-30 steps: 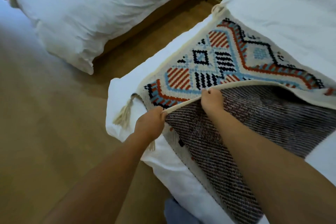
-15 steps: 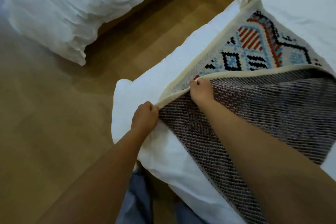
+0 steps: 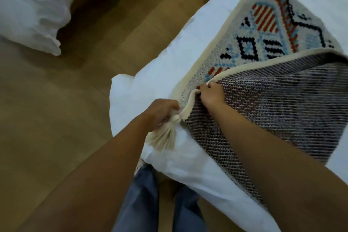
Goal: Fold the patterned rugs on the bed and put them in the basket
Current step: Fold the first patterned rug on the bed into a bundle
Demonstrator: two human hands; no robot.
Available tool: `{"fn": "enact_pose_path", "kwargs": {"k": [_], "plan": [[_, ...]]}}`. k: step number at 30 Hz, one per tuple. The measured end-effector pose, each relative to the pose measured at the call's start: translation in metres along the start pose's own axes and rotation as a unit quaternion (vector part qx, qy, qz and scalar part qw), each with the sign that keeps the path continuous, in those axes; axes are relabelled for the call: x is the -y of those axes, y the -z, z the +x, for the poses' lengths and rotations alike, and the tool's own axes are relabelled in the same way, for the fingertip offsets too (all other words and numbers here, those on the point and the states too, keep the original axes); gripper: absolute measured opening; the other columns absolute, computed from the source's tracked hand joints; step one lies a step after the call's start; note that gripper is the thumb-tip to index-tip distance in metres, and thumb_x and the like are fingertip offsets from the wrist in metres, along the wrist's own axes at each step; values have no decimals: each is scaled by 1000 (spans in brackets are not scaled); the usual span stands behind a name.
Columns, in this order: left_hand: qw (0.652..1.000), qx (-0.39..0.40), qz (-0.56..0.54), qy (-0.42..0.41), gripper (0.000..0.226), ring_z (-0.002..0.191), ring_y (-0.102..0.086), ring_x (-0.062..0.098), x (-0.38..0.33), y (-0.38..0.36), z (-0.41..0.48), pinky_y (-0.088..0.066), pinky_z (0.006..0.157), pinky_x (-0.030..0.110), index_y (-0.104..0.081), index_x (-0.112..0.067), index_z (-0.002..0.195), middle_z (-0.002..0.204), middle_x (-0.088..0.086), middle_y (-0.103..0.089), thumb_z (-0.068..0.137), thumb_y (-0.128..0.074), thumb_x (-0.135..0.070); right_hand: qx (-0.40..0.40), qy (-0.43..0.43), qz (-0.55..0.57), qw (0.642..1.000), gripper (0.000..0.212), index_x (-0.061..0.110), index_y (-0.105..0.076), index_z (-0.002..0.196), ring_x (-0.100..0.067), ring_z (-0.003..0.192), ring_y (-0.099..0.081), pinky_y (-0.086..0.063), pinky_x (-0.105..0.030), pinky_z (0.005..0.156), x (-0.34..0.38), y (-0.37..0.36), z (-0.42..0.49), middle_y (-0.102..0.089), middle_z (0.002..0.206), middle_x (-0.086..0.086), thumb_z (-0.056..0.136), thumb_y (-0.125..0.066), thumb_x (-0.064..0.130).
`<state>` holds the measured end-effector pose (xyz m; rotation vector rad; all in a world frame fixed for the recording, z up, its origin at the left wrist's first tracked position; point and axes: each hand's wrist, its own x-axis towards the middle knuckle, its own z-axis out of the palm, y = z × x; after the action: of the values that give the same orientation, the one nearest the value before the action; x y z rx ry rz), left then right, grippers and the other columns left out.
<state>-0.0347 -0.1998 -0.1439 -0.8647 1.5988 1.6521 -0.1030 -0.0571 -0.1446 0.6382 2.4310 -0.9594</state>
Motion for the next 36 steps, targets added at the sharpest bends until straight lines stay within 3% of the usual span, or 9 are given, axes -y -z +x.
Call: {"fn": "enact_pose_path", "kwargs": {"k": [3,6,10,15,20,22,25,29,36], "plan": [[971,-185,113,-96,25,57,-44,22,8,21,6,-37,54,25,-46,-14,60,58,4,-45,82,-57,-18,-5,-20,25,999,39,1,-53,122,-29,97,-57,-46,-46,91,5,-6,-2,-59,120,-20,96,-42,27],[896,-308,290,-135,18,95,-55,26,23,34,5,-43,83,38,-57,-16,102,97,5,-62,86,-55,-24,-6,-42,55,998,40,1,-50,125,-24,87,-50,-48,-46,87,6,-14,-3,-59,112,-17,96,-43,27],[870,-215,352,-271,29,92,-55,27,27,9,4,-40,72,36,-61,-15,88,91,6,-60,89,-49,-42,-11,-51,64,997,39,1,-50,125,-23,85,-49,-49,-46,85,5,-18,-1,-60,110,-19,96,-43,26],[800,-153,527,-241,36,103,-48,30,37,-2,8,-35,80,38,-57,-14,91,100,9,-59,91,-42,-47,-25,-32,72,997,34,0,-54,115,-25,83,-54,-50,-45,82,9,-16,-2,-62,106,-19,96,-42,26],[840,-171,434,-276,34,66,-54,32,36,24,4,-29,57,32,-37,-13,76,70,12,-58,97,-35,-40,-55,21,99,993,23,10,-50,79,-21,71,-51,-40,-34,65,30,-24,1,-53,82,-5,95,-41,23],[862,-128,435,-225,36,69,-54,28,38,37,5,-32,57,31,-37,-15,78,71,6,-52,95,-36,-46,-48,34,75,995,29,14,-43,67,-19,63,-48,-37,-32,62,38,-31,1,-50,71,-3,95,-41,21],[859,-64,482,-160,35,74,-50,24,45,43,10,-38,62,32,-35,-15,95,83,6,-53,92,-42,-50,5,18,14,1000,23,5,-53,87,-31,82,-61,-49,-40,75,33,-45,3,-62,91,-15,96,-39,22],[874,-147,441,-140,38,90,-54,30,54,39,12,-42,69,35,-39,-12,116,109,12,-51,91,-49,-38,28,22,-16,999,20,10,-51,87,-24,79,-55,-39,-31,71,23,-53,7,-59,85,-6,95,-43,27],[741,-176,629,-157,27,95,-52,26,46,67,13,-33,74,35,-44,-12,106,105,6,-58,89,-44,-34,45,20,-31,998,29,18,-41,65,-10,58,-44,-31,-30,55,27,-50,12,-48,65,3,91,-50,26]]}}
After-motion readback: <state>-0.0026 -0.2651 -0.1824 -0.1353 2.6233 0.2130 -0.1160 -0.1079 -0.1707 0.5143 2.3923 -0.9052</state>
